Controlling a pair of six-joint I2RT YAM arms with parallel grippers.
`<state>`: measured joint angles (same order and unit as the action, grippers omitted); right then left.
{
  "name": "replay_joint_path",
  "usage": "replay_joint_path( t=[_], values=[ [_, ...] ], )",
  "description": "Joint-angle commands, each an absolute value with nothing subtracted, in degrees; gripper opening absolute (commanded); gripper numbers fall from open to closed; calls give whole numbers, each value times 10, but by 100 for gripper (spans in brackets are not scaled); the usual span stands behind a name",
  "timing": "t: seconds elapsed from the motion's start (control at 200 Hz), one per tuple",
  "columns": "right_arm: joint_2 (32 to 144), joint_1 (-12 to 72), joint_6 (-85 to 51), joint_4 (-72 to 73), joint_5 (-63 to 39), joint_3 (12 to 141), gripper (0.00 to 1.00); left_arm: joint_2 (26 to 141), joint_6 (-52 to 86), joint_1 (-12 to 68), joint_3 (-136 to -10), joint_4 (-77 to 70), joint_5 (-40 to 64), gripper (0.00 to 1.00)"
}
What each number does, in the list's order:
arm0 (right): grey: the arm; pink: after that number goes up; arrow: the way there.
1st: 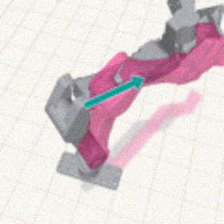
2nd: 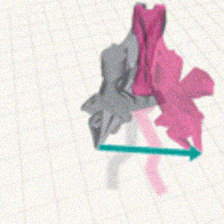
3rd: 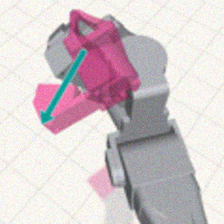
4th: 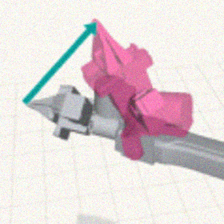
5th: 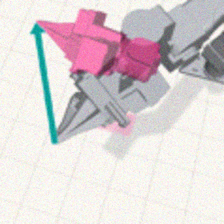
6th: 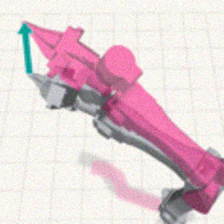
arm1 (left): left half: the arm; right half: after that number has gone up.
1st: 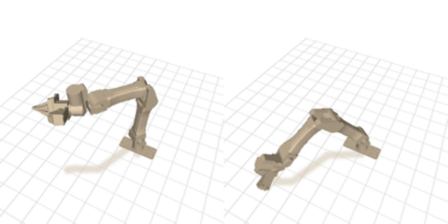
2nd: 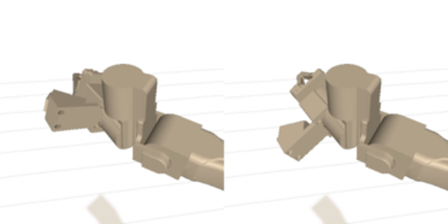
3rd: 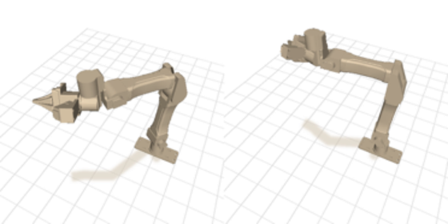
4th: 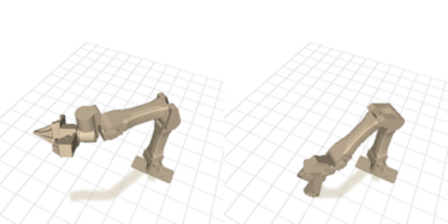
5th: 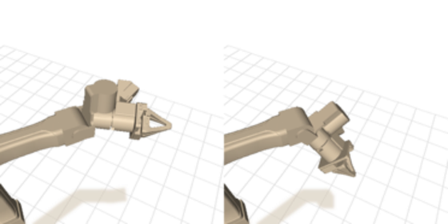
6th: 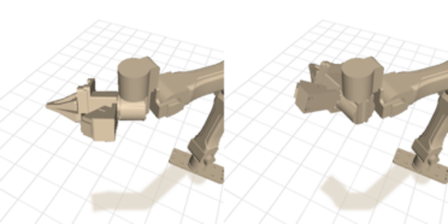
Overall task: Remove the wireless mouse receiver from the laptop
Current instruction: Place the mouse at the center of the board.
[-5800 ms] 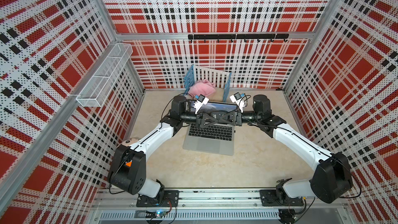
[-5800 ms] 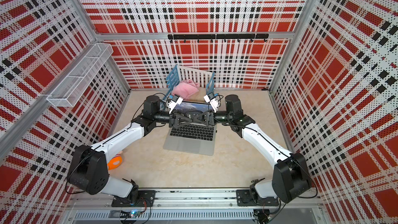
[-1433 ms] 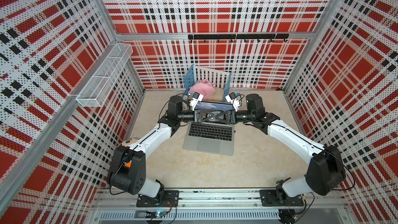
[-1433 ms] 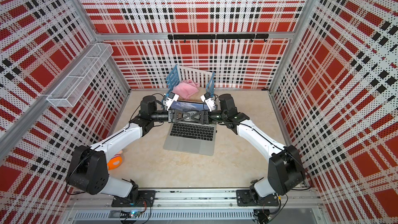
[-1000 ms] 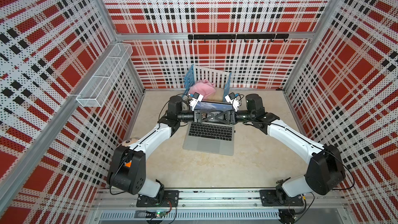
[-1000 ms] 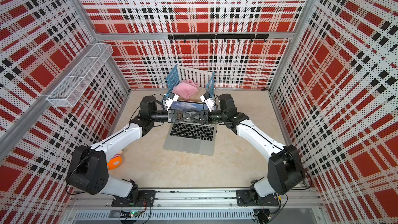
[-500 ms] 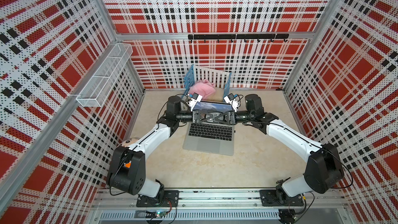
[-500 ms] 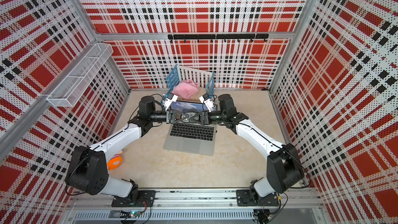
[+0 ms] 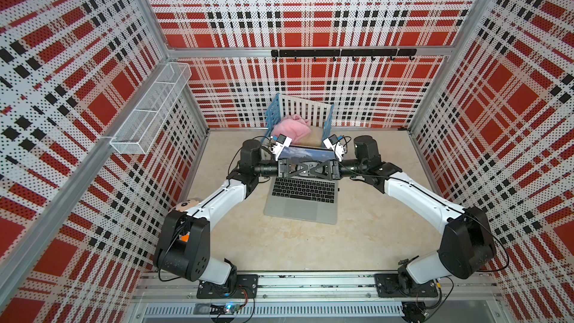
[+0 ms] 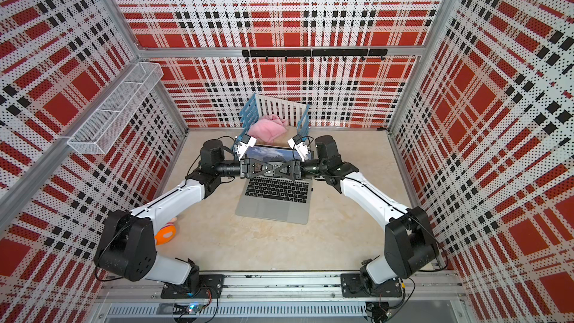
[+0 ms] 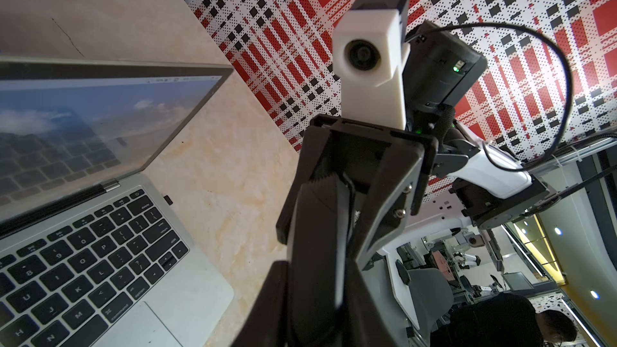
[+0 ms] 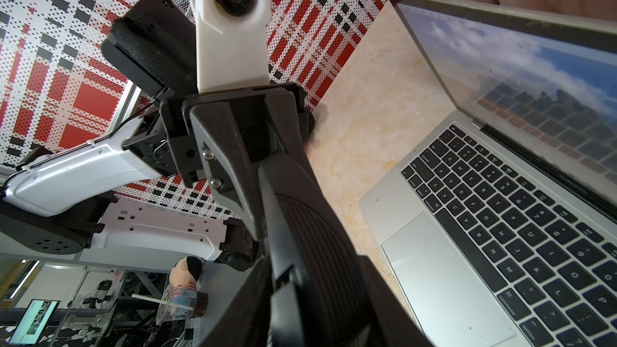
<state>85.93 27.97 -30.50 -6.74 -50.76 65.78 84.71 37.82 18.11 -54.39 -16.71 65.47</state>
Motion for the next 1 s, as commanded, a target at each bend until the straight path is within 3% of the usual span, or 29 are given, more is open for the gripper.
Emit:
replay_joint_path(
  t=[0.0, 0.11, 0.346, 0.571, 0.992],
  values=[
    [867, 289, -301, -56, -504, 656, 46, 850, 426, 196, -531, -225, 648, 0],
    [873, 288, -307, -59, -499, 654, 48, 858, 443, 196, -523, -231, 649, 0],
    [882, 288, -313, -55, -491, 651, 63, 862, 455, 180, -497, -234, 659, 0],
    [880, 281, -313, -61, -484, 651, 94, 860, 450, 169, -479, -234, 663, 0],
    [852, 265, -311, -95, -462, 617, 90, 870, 447, 163, -481, -234, 671, 0]
  ],
)
